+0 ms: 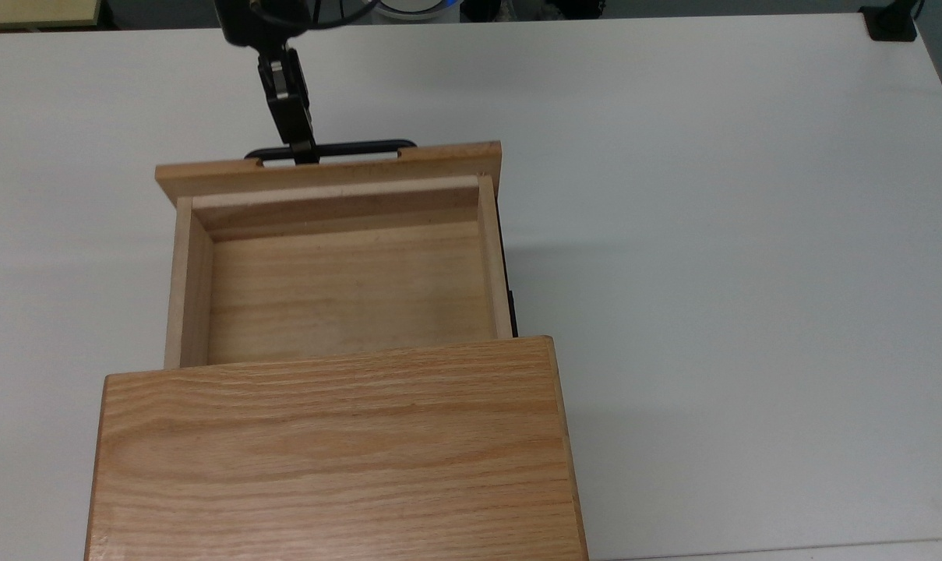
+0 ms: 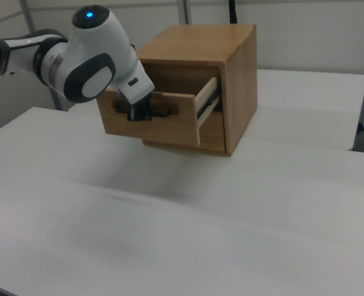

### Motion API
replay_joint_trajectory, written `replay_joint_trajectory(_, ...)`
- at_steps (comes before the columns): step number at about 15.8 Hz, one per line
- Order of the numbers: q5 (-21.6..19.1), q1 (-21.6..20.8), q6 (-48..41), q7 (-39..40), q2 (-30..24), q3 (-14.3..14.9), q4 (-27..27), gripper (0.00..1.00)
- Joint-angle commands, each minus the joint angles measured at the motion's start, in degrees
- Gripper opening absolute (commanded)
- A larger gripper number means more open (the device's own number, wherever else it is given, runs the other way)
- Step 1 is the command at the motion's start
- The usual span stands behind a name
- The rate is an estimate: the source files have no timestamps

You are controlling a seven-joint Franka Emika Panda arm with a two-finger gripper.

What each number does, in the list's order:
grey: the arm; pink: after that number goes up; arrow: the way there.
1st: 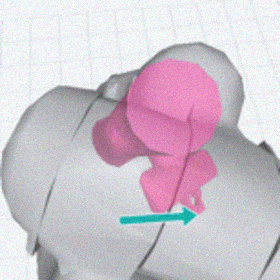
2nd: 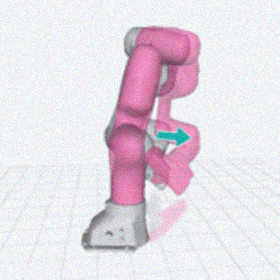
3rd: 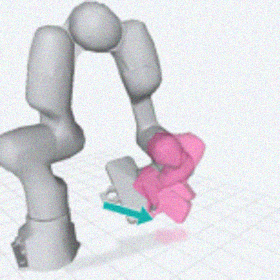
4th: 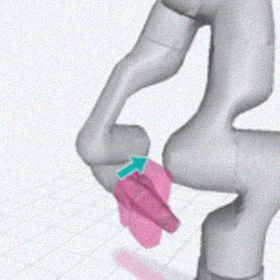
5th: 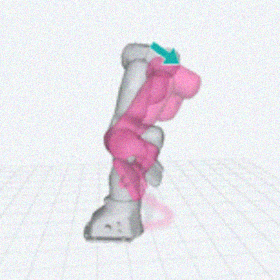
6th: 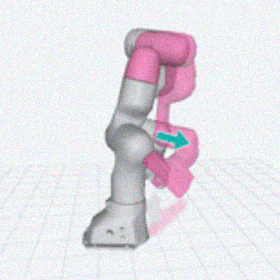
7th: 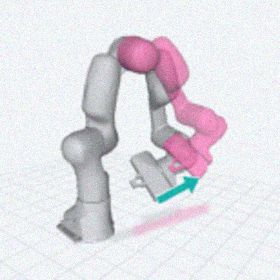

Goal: Open the drawer by sliding it
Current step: 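Pull the handle straight out, sliding the upper drawer out of the cabinet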

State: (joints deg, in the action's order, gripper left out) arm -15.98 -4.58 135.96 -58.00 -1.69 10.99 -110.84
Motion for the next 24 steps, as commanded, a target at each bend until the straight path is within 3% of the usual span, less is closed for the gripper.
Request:
replay_joint_trajectory(1, -1.34, -0.87, -2.44, 6.3, -8.49, -0.09, -6.21, 0.1)
replay_joint_trajectory(5, -1.34, 0.0, -12.8, 9.74, -11.58, -0.01, -7.55, 0.11)
replay_joint_trajectory(9, -1.25, 0.18, -16.07, 9.92, -12.37, 0.0, -7.55, 0.16)
replay_joint_trajectory(10, -1.25, 0.27, -16.51, 9.92, -12.37, 0.0, -7.46, 0.28)
replay_joint_trajectory(12, -1.16, 0.18, -16.87, 10.01, -12.11, 0.0, -7.37, 0.78)
replay_joint_trajectory(13, -1.08, 0.09, -17.39, 10.45, -11.93, 0.0, -7.29, 0.96)
replay_joint_trajectory(14, -1.07, 0.09, -18.26, 12.37, -12.1, 0.0, -7.02, 1.0)
replay_joint_trajectory(19, -0.37, 0.79, -30.37, 32.66, -12.63, 0.08, -0.97, 1.0)
replay_joint_trajectory(22, 0.85, 2.47, -34.87, 35.58, -12.11, 0.08, 3.78, 1.0)
replay_joint_trajectory(24, 7.58, 1.77, -36.81, 41.87, -12.46, -0.88, 4.23, 1.0)
